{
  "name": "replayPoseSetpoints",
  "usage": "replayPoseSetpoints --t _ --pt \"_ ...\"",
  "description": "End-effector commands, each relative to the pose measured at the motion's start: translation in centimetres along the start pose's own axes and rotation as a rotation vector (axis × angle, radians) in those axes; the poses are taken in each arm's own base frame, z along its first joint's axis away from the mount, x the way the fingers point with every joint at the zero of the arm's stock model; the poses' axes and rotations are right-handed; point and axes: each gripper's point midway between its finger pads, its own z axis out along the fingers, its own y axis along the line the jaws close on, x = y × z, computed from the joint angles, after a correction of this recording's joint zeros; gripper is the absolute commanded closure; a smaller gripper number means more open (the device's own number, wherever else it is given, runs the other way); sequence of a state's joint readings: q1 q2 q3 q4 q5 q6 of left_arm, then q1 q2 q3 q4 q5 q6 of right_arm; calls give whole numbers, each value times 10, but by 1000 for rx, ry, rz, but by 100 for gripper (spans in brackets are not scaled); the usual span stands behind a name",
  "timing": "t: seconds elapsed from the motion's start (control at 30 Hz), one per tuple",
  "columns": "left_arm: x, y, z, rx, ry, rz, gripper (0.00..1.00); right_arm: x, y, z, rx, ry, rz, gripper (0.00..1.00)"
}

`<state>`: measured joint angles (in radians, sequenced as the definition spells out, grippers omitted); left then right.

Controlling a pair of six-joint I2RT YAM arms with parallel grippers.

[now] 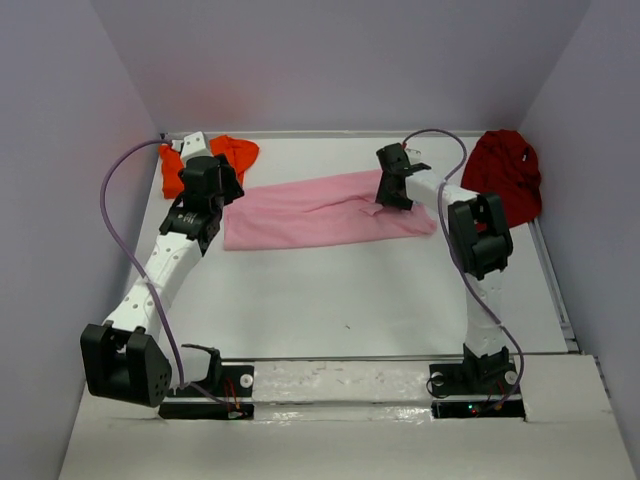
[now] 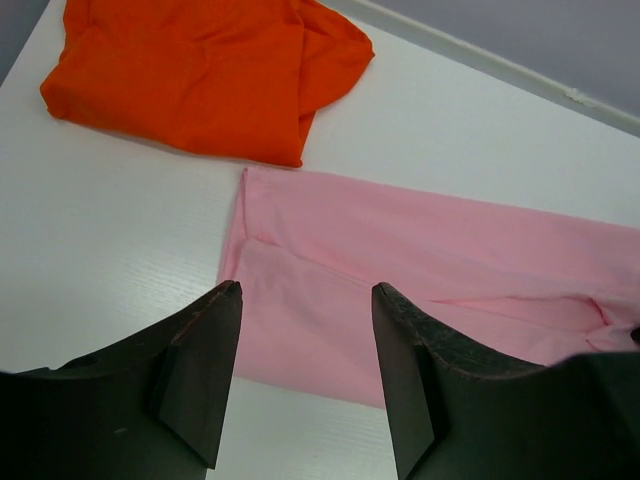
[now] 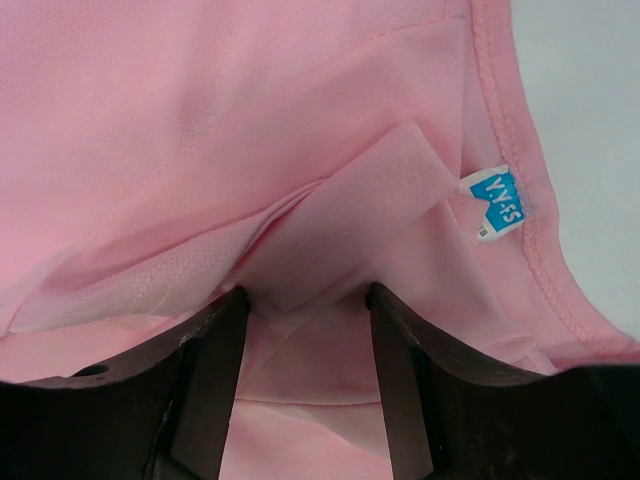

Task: Fold and stack the t-shirts
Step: Fold the tshirt

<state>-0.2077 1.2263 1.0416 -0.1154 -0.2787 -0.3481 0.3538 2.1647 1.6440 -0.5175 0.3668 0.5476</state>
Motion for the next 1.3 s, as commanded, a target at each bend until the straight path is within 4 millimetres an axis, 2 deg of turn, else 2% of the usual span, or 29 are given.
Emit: replayPoseSetpoints --t 0.0,0.03,0.07,0.1,0.23,0.3,0.33,0.37,0.43,0.47,0.53,0.57,0.77,0.8,0.93,1.0,1.07,1.13,1.17,1.2,1.27 --pt "-17 -8 -5 38 -58 -9 36 -23 21 6 -34 -13 -36 43" --pt "-17 -8 -6 39 -59 -10 36 -24 24 10 -34 -11 -39 43" --pt "-17 -8 -7 44 -62 -13 36 -17 24 19 -25 13 -54 43" --pt "-18 -8 -9 45 -66 -14 35 -29 31 18 -37 -7 -45 43" --pt "-20 -10 -11 59 -71 -15 35 -36 38 32 -47 -5 -39 43" --pt "-19 -12 -12 70 -68 -21 35 -50 45 36 -78 -22 -30 42" --pt "-18 -12 -12 74 -66 -20 35 -67 46 36 -91 -49 -16 43" --pt "-19 -12 -11 74 -66 -18 35 -65 49 42 -98 -46 -23 42" --pt "-19 -12 -12 71 -66 -18 35 -79 46 48 -116 -58 -10 42" --pt "-19 -12 -12 71 -66 -18 35 -92 54 44 -146 -87 -14 42" --pt "-19 -13 -13 79 -69 -20 35 -96 55 55 -154 -96 -33 42" --pt "-19 -13 -13 79 -71 -19 35 -110 56 55 -179 -128 -44 42" --pt "-19 -15 -13 91 -66 -19 35 -126 57 72 -278 -154 -37 42" --pt "-19 -16 -13 94 -66 -20 35 -131 54 73 -298 -160 -24 42" --pt "-17 -19 -13 108 -59 -18 35 -133 73 77 -468 -169 -57 42" --pt "-17 -19 -12 109 -58 -18 35 -139 86 73 -570 -188 -89 42" --pt "-15 -20 -11 112 -51 -17 35 -146 87 79 -603 -228 -94 41" --pt "-14 -21 -11 117 -49 -19 35 -149 94 74 -681 -243 -107 40" --pt "-13 -21 -11 118 -45 -18 35 -158 99 69 -705 -288 -114 40" --pt "-13 -21 -11 120 -46 -15 35 -151 100 70 -727 -283 -133 39" --pt "-14 -21 -11 123 -48 -16 35 -167 96 59 -735 -340 -140 39"
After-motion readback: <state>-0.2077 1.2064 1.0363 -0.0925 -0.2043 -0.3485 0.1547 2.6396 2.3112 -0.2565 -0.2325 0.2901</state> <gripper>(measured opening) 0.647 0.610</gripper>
